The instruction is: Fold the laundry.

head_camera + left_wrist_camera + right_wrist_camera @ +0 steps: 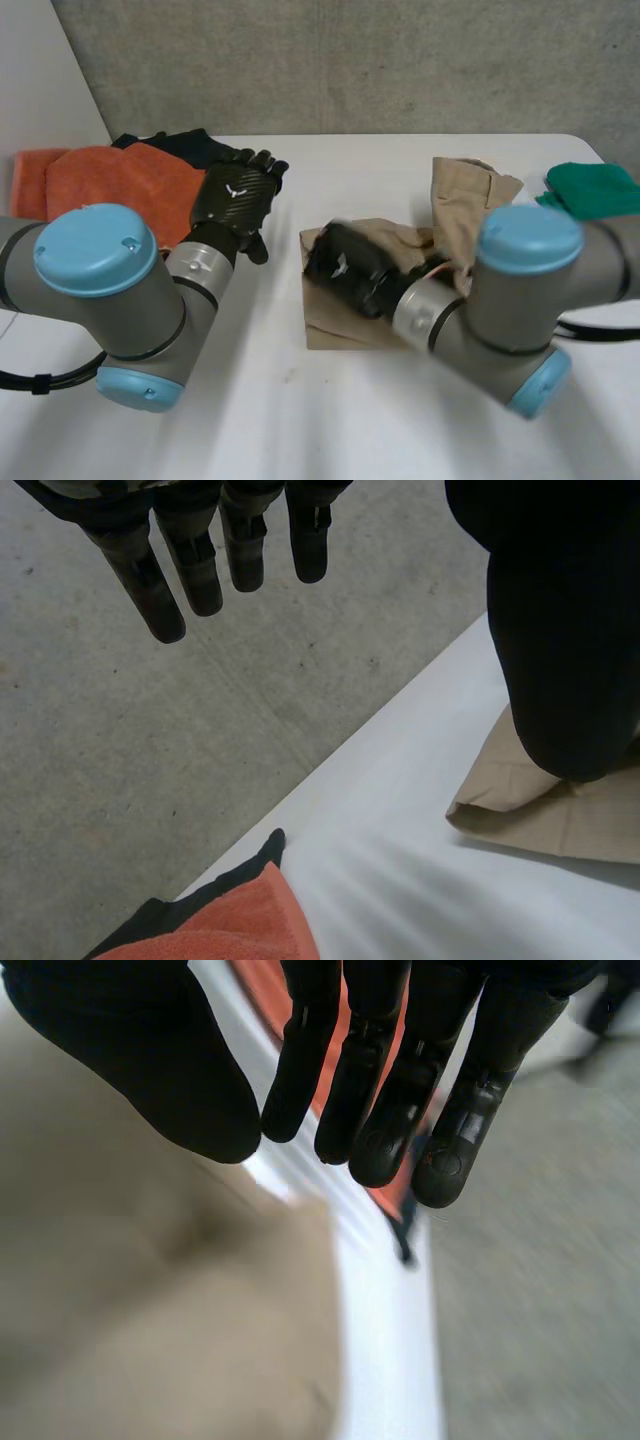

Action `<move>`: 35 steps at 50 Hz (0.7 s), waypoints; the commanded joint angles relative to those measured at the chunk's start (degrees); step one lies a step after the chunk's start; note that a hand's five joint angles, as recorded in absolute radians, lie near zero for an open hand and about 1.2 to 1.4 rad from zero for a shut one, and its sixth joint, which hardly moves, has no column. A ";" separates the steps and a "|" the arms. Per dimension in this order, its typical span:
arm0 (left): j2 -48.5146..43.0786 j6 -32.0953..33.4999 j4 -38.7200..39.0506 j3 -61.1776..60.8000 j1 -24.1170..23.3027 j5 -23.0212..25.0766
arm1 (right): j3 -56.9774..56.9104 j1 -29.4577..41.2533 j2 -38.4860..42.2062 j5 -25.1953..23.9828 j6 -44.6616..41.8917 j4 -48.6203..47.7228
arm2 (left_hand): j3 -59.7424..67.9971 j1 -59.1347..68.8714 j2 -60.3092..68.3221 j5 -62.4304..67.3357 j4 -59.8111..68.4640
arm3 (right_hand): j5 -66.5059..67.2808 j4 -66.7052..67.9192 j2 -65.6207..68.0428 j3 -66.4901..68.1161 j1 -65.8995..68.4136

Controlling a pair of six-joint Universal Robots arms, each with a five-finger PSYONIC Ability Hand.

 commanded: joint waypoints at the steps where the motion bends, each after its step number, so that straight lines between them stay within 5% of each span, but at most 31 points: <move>1: 0.39 -1.65 -0.11 0.83 0.12 -0.02 | 2.24 0.47 -1.09 -1.93 6.81 0.84 | -2.47 -1.76 -1.88 -2.81 -2.11 | -56.56 -57.14 -56.78 -56.88 -35.87; 8: 0.03 -1.56 -0.20 4.78 -0.58 0.07 | 2.16 -8.58 -11.37 0.08 38.09 -0.56 | -2.47 -1.76 -1.88 -2.81 -2.11 | -56.81 -57.39 -57.03 -57.13 -36.12; 12: -0.14 -1.65 -0.29 5.49 -2.07 0.07 | 0.58 -14.98 -12.79 7.53 54.28 -0.66 | -2.47 -1.76 -1.88 -2.81 -2.11 | -56.81 -57.39 -57.03 -57.13 -36.12; 17: -0.49 -1.65 -0.73 4.79 -5.14 0.42 | -0.74 -21.15 -10.86 12.30 49.05 5.57 | -0.41 0.30 0.18 -0.75 -0.05 | -56.81 -57.39 -57.03 -57.13 -36.12; 24: -0.84 -1.74 -6.87 1.54 -10.95 0.69 | 2.41 -26.06 -8.92 13.01 36.91 11.48 | 23.64 24.35 24.22 23.30 23.99 | -56.81 -57.39 -57.03 -57.13 -36.12; 35: -11.03 -1.47 -8.11 5.22 -11.83 0.95 | 6.20 -29.77 -8.92 12.31 35.58 9.90 | 33.74 34.45 34.33 33.40 34.10 | -56.81 -57.39 -57.03 -57.13 -36.12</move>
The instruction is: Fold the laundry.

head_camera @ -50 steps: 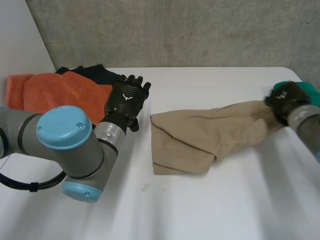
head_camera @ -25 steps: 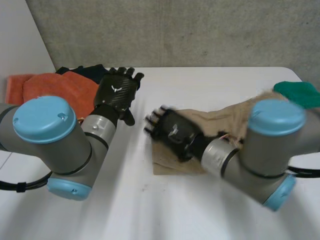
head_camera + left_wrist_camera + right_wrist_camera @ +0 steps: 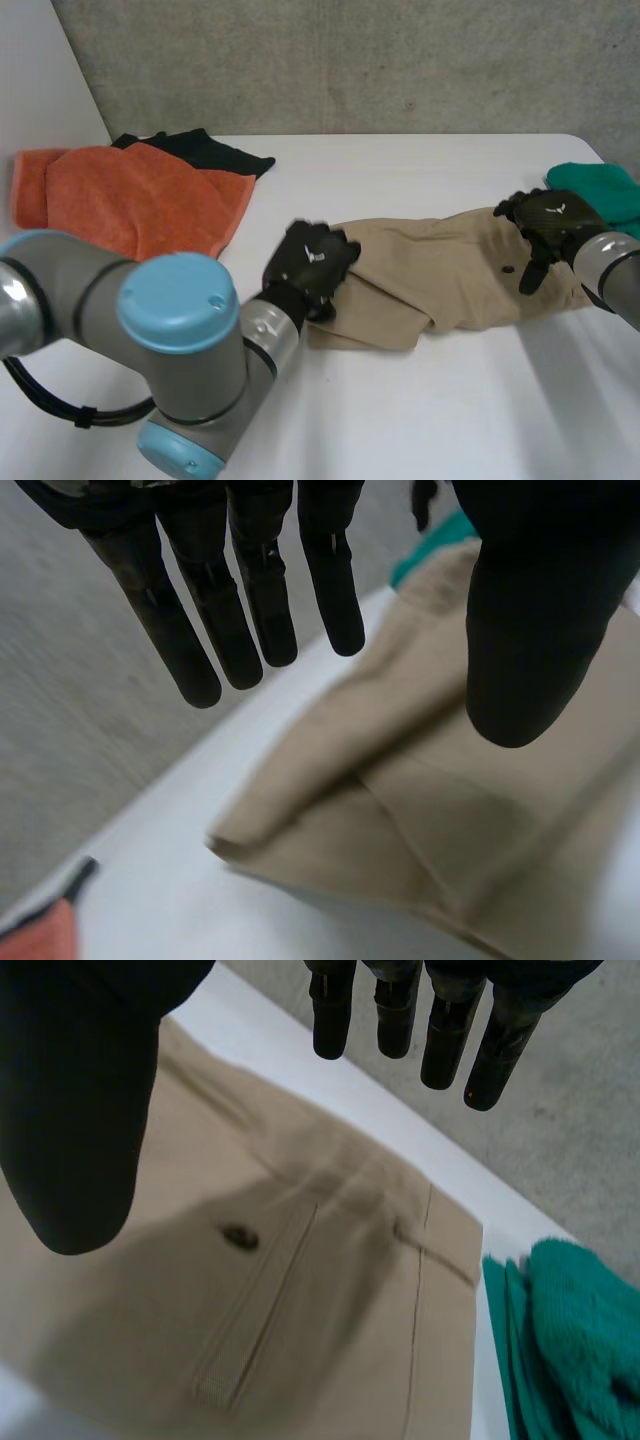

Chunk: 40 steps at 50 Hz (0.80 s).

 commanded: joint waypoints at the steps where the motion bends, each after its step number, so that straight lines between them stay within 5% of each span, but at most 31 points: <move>1: -7.15 0.24 -0.33 4.02 -0.11 0.13 | 2.01 -1.33 0.00 -0.61 -0.23 -1.24 | 9.96 9.88 9.91 10.15 9.89 | -3.91 -3.67 -2.78 -2.41 -1.71; 13: -12.17 0.42 -0.07 8.16 0.06 0.05 | 3.59 -1.33 0.00 -0.70 -0.31 -2.91 | 11.80 11.72 11.75 11.98 11.72 | -3.91 -3.67 -2.78 -2.41 -1.71; 19: -12.44 0.77 -0.16 7.63 0.33 -0.83 | 3.94 -1.33 0.00 -0.70 -0.31 -3.53 | 43.72 43.64 43.68 43.91 43.65 | -3.91 -3.67 -2.78 -2.41 -1.71; 30: -7.35 0.86 -2.00 3.24 0.15 -7.68 | 3.50 -1.59 -0.17 -0.79 -0.31 -3.35 | 43.75 43.67 43.70 43.93 43.68 | -3.91 -3.67 -2.78 -2.41 -1.71; 40: -4.79 0.77 -3.67 -0.19 -0.90 -8.74 | 3.85 -1.15 0.00 -0.79 -0.31 -3.26 | 43.75 43.67 43.70 43.93 43.68 | -3.91 -3.67 -2.78 -2.41 -1.71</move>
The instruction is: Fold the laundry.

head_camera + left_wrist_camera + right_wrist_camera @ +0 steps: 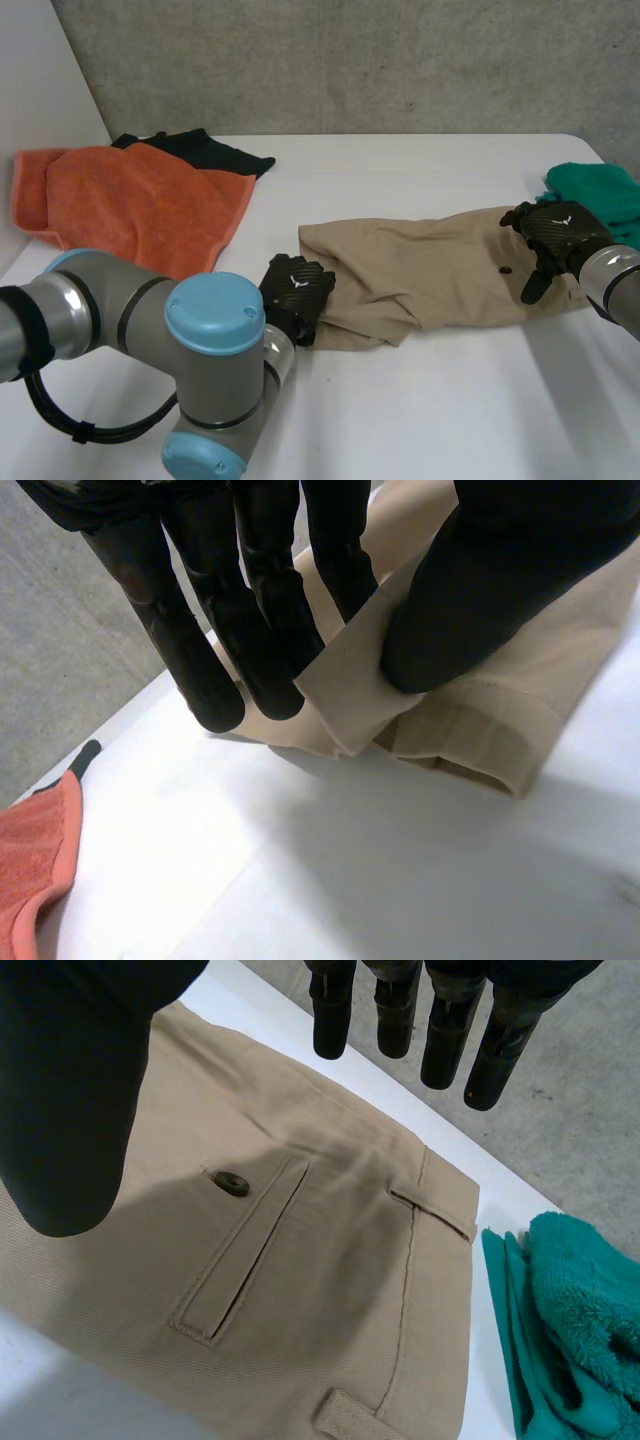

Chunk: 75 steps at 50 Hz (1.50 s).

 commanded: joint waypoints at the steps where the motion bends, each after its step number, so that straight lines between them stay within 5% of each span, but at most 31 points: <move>1: 1.31 -0.09 -1.57 -1.93 -0.75 -0.22 | 0.29 0.32 0.13 0.00 -0.09 0.02 | 12.00 16.53 11.54 12.64 11.39 | -3.92 -3.67 -2.77 -2.41 -1.71; 8: 1.22 -0.09 -2.45 -3.17 -0.66 -0.57 | 0.37 0.41 0.31 0.09 -1.14 0.02 | 9.51 14.04 9.06 10.15 8.90 | -3.92 -3.67 -2.77 -2.41 -1.71; 15: 3.42 -0.09 -3.51 -3.96 -0.92 -5.66 | -0.06 -0.03 0.31 0.18 -1.49 0.46 | -11.34 -6.81 -11.79 -10.70 -11.95 | -3.92 -3.67 -2.77 -2.41 -1.71; 20: 7.19 -0.18 -4.30 -4.31 -1.45 -6.81 | -0.51 -0.55 0.13 0.18 -1.84 0.90 | -47.42 -42.89 -47.88 -46.78 -48.03 | -3.92 -3.67 -2.77 -2.41 -1.71; 22: 7.81 -0.26 -4.21 -4.22 -1.54 -6.72 | -0.51 -1.34 0.04 0.26 -2.55 0.90 | -51.22 -46.69 -51.68 -50.58 -51.83 | -3.92 -3.67 -2.77 -2.41 -1.71; 38: -0.52 -0.62 -2.63 4.47 0.22 8.04 | 0.46 -1.08 0.48 0.18 -3.87 0.99 | -32.22 -27.70 -32.68 -31.59 -32.84 | -3.92 -3.67 -2.77 -2.41 -1.71; 45: -4.66 -0.18 -3.33 7.73 0.48 7.78 | 0.81 -1.35 0.57 0.09 -3.87 0.99 | -31.04 -26.52 -31.50 -30.40 -31.66 | -3.92 -3.67 -2.77 -2.41 -1.71; 54: -4.58 -0.18 -4.48 6.68 0.66 2.35 | 0.55 -1.43 0.66 0.09 -3.95 0.90 | 11.96 16.49 11.50 12.60 11.35 | -3.92 -3.67 -2.77 -2.41 -1.71; 59: -2.91 -0.09 -4.30 5.80 0.22 -3.55 | 0.55 -1.52 0.66 0.09 -3.95 0.90 | 12.00 16.53 11.54 12.64 11.39 | -3.92 -3.67 -2.77 -2.41 -1.71; 68: 0.43 -0.18 -4.56 1.41 0.13 -4.09 | -0.07 -2.05 0.22 0.09 -6.14 2.13 | 12.00 16.53 11.54 12.64 11.39 | -3.92 -3.67 -2.77 -2.41 -1.71; 70: 0.61 -0.18 -4.48 0.97 0.04 -4.00 | -0.24 -2.75 0.04 0.00 -7.99 3.27 | -3.02 1.51 -3.48 -2.38 -3.64 | -3.92 -3.67 -2.77 -2.41 -1.71; 71: 0.61 -0.18 -4.56 0.79 -0.04 -4.09 | -0.33 -3.01 -0.04 -0.09 -8.69 3.80 | -28.09 -23.57 -28.55 -27.45 -28.71 | -3.92 -3.67 -2.77 -2.41 -1.71; 73: 0.70 -0.09 -4.65 0.79 -0.13 -4.17 | -0.50 -3.45 0.04 -0.61 -10.79 5.46 | -50.94 -46.42 -51.40 -50.31 -51.56 | -3.92 -3.67 -2.77 -2.41 -1.71; 75: 0.87 -0.09 -4.74 0.96 -0.39 -4.35 | -0.59 -3.63 0.31 -1.31 -12.38 6.61 | -55.59 -51.07 -56.05 -54.96 -56.21 | -3.92 -3.67 -2.77 -2.41 -1.71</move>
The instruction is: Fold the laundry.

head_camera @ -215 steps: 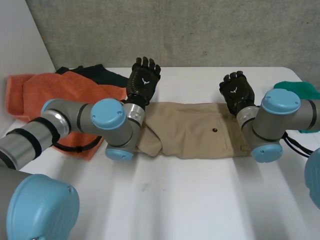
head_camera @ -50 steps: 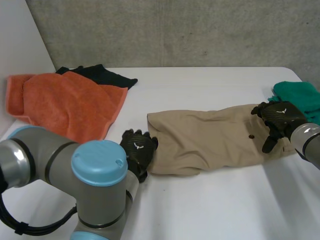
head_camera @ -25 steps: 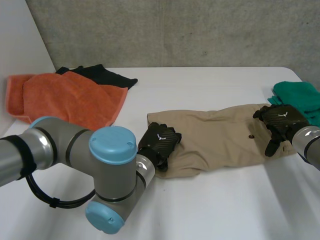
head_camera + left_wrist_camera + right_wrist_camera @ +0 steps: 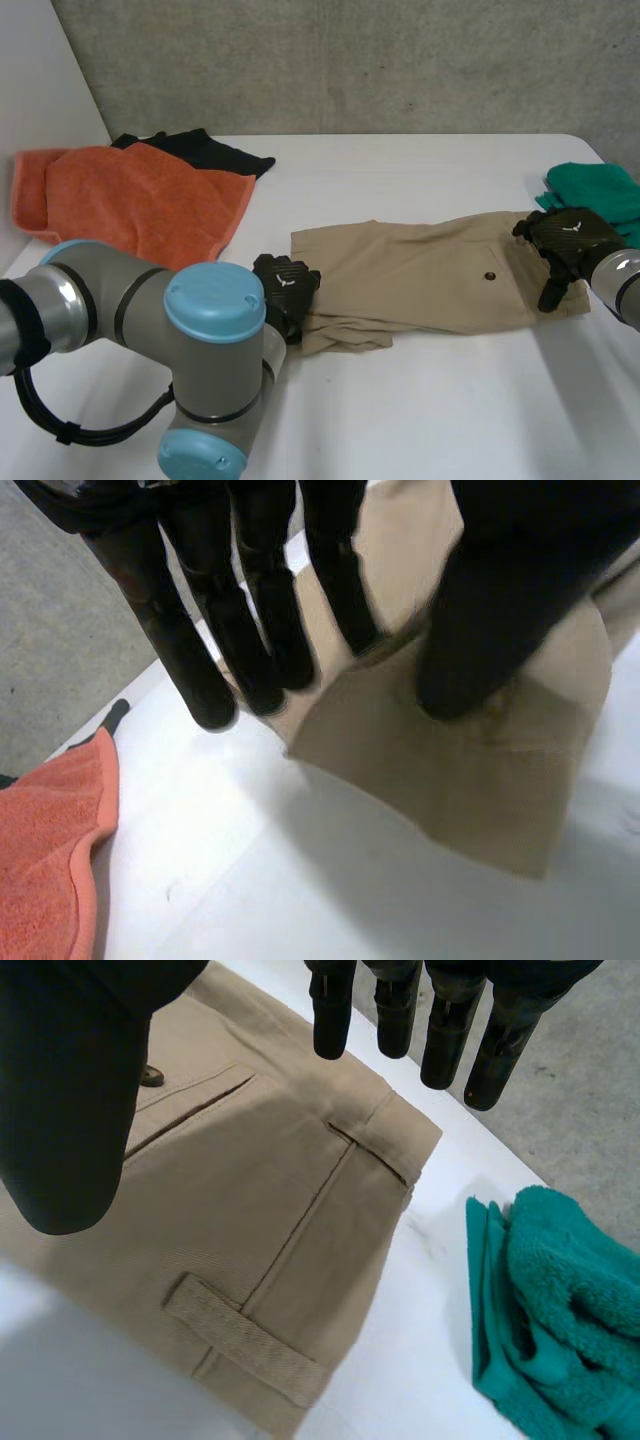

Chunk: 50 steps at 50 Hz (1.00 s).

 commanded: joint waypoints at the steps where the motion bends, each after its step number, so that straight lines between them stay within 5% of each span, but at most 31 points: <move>1: 0.77 0.05 -0.06 -1.05 -0.51 0.08 | -0.53 -1.55 0.32 -1.80 -6.87 4.75 | -49.45 -47.67 -48.72 -48.90 -49.62 | -3.91 -3.67 -2.77 -2.41 -1.71; 17: 4.73 -0.22 -0.06 -3.42 -0.25 0.25 | -0.53 -5.51 6.82 -4.44 -11.01 1.95 | -49.29 -47.50 -48.55 -48.73 -49.45 | 9.44 9.68 10.58 10.94 11.64; 24: 4.90 -0.22 -0.06 -4.04 -0.34 0.25 | -1.06 -7.09 9.02 -4.26 -12.85 -4.30 | -49.29 -47.50 -48.55 -48.73 -49.45 | 41.21 41.45 42.35 42.72 43.41; 26: 5.08 -0.22 0.02 -4.04 -0.34 0.25 | -1.85 -7.09 10.16 -4.18 -13.47 -4.83 | -49.29 -47.50 -48.55 -48.73 -49.45 | 65.99 66.23 67.13 67.49 68.19; 43: 10.35 -0.30 -0.06 -6.49 0.10 0.25 | -3.08 -6.48 -0.99 -4.09 -22.60 -5.27 | -49.79 -48.01 -49.06 -49.24 -49.96 | 66.09 66.33 67.23 67.59 68.29; 50: 11.93 -0.57 0.29 -7.46 2.38 0.25 | -4.75 10.21 -1.97 -10.58 -29.54 -10.01 | -49.96 -48.18 -49.23 -49.41 -50.13 | 66.09 66.33 67.23 67.59 68.29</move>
